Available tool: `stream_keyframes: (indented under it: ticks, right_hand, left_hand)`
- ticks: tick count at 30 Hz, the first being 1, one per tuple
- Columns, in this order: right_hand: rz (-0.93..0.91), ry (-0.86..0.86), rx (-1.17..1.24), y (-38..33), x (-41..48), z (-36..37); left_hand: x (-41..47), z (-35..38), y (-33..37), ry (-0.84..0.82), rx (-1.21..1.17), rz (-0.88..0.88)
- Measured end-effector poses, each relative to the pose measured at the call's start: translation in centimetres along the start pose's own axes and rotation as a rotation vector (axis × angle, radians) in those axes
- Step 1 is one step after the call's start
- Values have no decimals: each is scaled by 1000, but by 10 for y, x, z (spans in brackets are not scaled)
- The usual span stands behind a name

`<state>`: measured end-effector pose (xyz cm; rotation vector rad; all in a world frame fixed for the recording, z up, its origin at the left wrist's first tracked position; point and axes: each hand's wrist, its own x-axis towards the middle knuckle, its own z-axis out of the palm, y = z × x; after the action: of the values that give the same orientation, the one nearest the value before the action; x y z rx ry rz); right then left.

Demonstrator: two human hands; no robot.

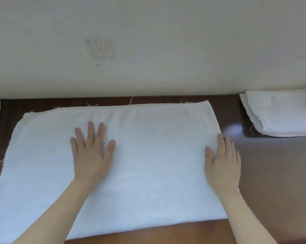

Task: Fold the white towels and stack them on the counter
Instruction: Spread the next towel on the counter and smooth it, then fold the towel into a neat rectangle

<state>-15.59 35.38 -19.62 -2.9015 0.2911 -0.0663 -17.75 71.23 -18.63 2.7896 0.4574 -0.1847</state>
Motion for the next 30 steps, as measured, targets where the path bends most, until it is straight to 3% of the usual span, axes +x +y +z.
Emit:
stream_keyframes:
  ticks: [4,9,14,17,20,25,30]
  right_hand:
    - [77,27,20,10,-29,-5]
    - [170,99,70,21,-52,-14]
    - [261,45,123,37,-62,-21]
    - [272,5,175,41,-58,-29]
    - [305,-12,209,42,-52,-33]
    - [294,-52,208,39,-52,-33]
    - [295,-171,256,30,-54,-48]
  left_hand:
    - [10,40,117,-87,67,363]
    - [18,71,227,-184,171,655]
    - [31,81,283,-246,219,1017]
    - [39,87,300,-275,61,1189]
    - [50,91,310,-145,-135,1209]
    - [56,84,318,-159,147,1185]
    - [59,66,312,-153,137,1198]
